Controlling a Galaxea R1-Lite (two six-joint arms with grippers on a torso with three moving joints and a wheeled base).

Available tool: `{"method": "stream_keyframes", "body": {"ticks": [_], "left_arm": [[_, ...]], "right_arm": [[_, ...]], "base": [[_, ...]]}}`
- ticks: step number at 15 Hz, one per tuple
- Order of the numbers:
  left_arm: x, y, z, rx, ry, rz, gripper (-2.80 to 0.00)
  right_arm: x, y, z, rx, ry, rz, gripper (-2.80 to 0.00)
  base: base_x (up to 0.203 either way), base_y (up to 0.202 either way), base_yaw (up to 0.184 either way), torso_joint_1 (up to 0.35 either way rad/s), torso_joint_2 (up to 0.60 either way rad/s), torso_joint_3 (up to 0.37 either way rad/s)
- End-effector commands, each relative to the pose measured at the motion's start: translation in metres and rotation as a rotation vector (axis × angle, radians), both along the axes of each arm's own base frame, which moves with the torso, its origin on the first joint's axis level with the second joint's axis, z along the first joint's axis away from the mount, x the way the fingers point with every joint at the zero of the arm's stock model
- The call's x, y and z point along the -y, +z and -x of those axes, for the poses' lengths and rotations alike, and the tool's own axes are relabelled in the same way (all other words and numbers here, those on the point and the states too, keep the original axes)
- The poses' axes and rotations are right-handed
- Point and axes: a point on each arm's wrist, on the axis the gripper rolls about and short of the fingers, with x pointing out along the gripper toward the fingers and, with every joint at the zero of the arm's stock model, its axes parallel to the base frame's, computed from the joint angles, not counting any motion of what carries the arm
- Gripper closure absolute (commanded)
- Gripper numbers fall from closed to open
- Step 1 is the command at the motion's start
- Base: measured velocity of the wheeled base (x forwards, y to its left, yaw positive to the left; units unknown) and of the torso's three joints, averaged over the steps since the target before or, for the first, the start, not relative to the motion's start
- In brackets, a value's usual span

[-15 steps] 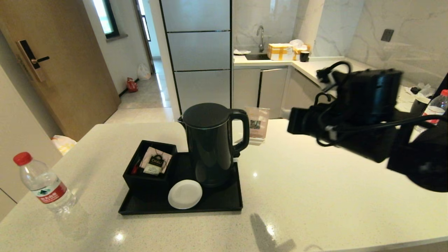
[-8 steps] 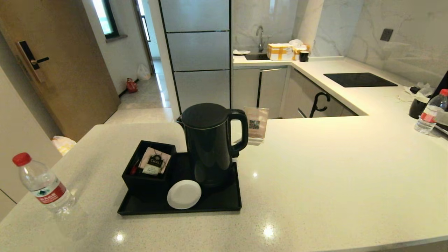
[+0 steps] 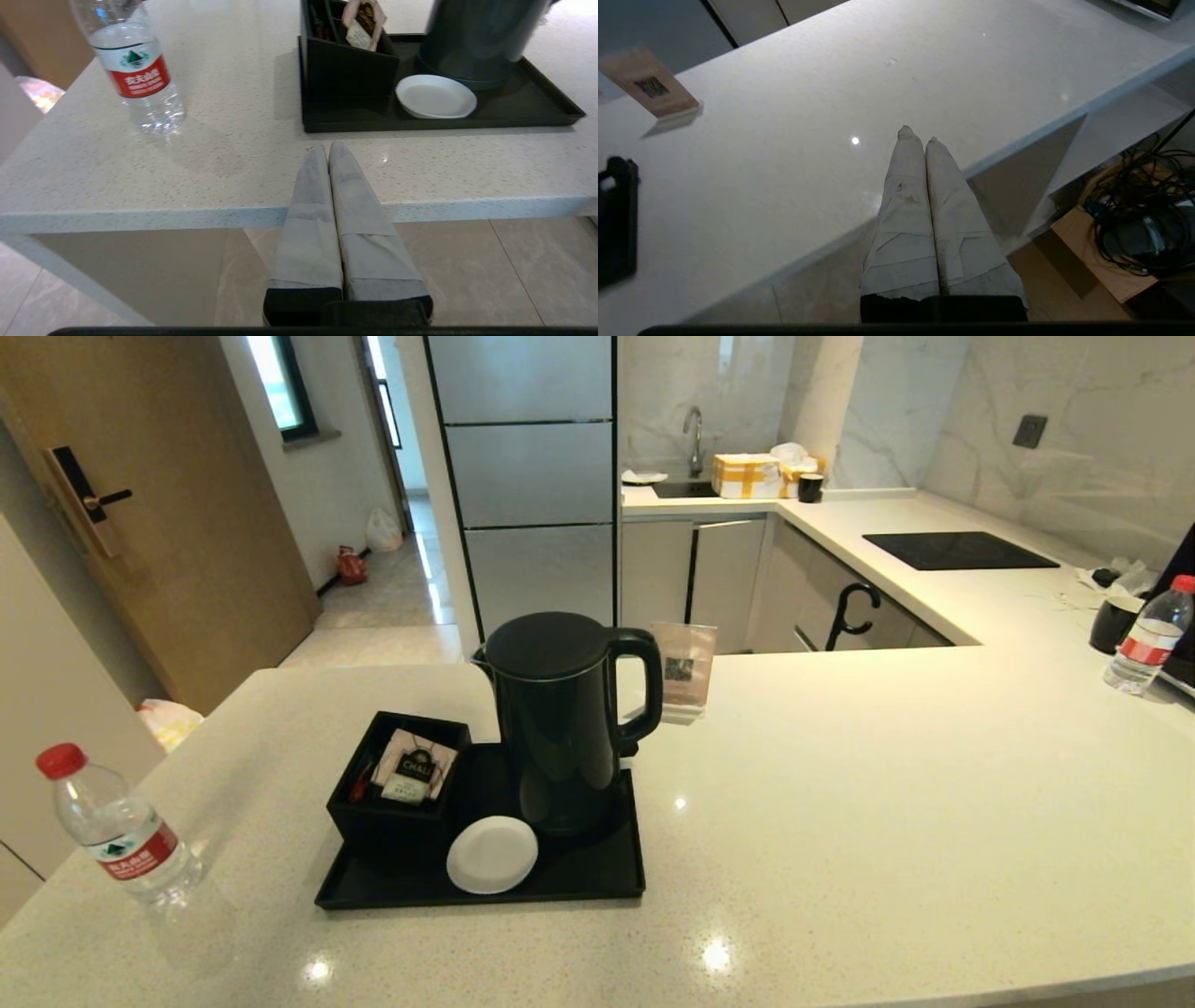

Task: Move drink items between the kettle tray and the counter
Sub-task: Return the bottled water to its original position

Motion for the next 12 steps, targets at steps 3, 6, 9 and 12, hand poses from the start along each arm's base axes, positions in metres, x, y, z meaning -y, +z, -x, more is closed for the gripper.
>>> {"method": "stream_keyframes", "body": {"ticks": [3, 6, 9, 12], "left_arm": [[0.000, 0.000, 0.000, -0.001, 0.000, 0.000, 0.00], [0.000, 0.000, 0.000, -0.001, 0.000, 0.000, 0.00], [0.000, 0.000, 0.000, -0.001, 0.001, 0.000, 0.00], [0.000, 0.000, 0.000, -0.001, 0.000, 0.000, 0.00]], "right_arm": [[-0.003, -0.081, 0.042, 0.124, 0.038, 0.098, 0.00], [-0.006, -0.102, 0.011, 0.184, 0.157, 0.137, 0.00], [-0.007, -0.105, 0.003, 0.233, 0.213, 0.164, 0.00], [-0.009, -0.144, -0.024, 0.248, 0.299, 0.194, 0.00]], "base": [[0.000, 0.000, 0.000, 0.000, 0.00, 0.000], [0.000, 0.000, 0.000, 0.000, 0.00, 0.000], [0.000, 0.000, 0.000, 0.000, 0.00, 0.000], [0.000, 0.000, 0.000, 0.000, 0.00, 0.000]]}}
